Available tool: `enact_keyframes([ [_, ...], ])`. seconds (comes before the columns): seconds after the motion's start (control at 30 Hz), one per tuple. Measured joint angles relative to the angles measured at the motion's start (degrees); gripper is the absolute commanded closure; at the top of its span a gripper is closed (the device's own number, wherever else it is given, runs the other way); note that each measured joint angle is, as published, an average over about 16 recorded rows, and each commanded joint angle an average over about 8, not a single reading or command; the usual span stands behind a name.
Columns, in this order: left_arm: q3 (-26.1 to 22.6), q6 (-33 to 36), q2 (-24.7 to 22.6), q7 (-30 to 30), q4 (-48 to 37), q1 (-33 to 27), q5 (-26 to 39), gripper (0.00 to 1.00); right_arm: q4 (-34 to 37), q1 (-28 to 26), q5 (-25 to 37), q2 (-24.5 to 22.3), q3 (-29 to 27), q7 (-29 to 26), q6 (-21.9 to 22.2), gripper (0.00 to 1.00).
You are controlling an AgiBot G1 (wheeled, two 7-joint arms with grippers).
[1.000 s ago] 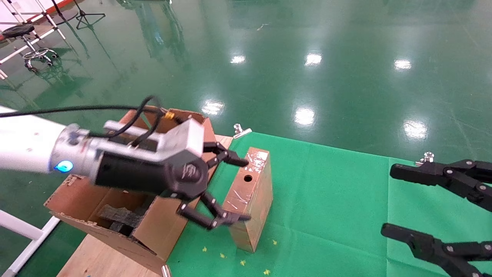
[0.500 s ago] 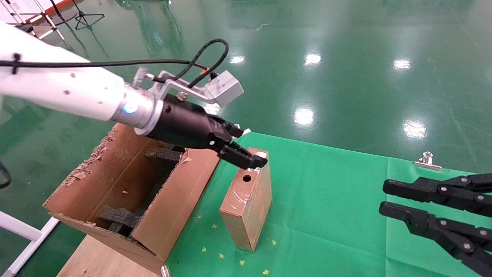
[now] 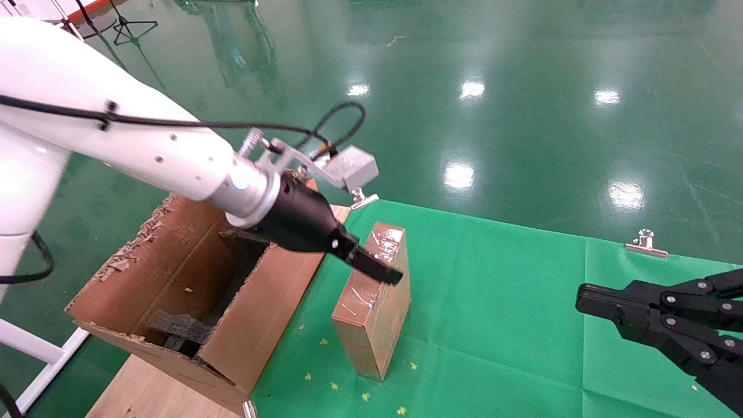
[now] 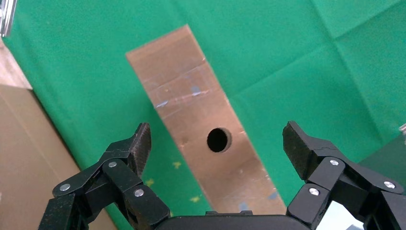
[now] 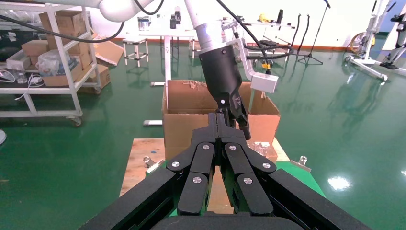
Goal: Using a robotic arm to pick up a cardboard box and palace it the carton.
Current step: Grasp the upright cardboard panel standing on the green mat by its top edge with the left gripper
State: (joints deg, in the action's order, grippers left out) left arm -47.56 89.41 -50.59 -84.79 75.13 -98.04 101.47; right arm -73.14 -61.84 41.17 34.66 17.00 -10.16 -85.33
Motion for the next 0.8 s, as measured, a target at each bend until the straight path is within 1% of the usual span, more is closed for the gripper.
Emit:
enact_keyframes([
  [0.23,-3.39,-0.26,-1.65,-0.52,-0.65,-0.13,1.07,0.00,0.00,0.00,-0.01,-0.01,0.02,0.01,0.01,1.00],
  [0.47,-5.54,-0.86,-3.03,-0.12,-1.29,0.01,1.89,0.00,0.00,-0.01,-0.03,-0.02,0.04,0.02,0.02,1.00],
  [0.5,-5.78,-0.92,-3.20,0.01,-1.40,0.04,2.01,0.00,0.00,-0.01,-0.03,-0.02,0.04,0.02,0.02,0.96],
  [0.53,-6.00,-0.98,-3.36,0.16,-1.48,0.04,2.16,0.00,0.00,-0.01,-0.03,-0.02,0.04,0.02,0.02,0.87],
  [0.67,-6.70,-1.12,-3.84,0.70,-1.71,-0.08,2.79,0.00,0.00,-0.01,-0.03,-0.02,0.05,0.03,0.03,0.37],
  [0.7,-6.84,-1.13,-3.93,0.81,-1.75,-0.14,2.95,0.02,0.01,-0.01,-0.03,-0.02,0.05,0.03,0.03,0.24],
  [0.73,-6.96,-1.15,-4.00,0.91,-1.77,-0.20,3.10,0.10,0.01,0.00,-0.03,-0.02,0.05,0.03,0.03,0.12],
  [0.77,-7.06,-1.16,-4.05,0.99,-1.78,-0.26,3.24,0.23,0.01,0.00,-0.03,-0.02,0.05,0.03,0.03,0.04],
  [0.8,-7.14,-1.17,-4.10,1.05,-1.79,-0.32,3.36,0.35,0.01,0.00,-0.03,-0.02,0.05,0.03,0.04,0.00],
])
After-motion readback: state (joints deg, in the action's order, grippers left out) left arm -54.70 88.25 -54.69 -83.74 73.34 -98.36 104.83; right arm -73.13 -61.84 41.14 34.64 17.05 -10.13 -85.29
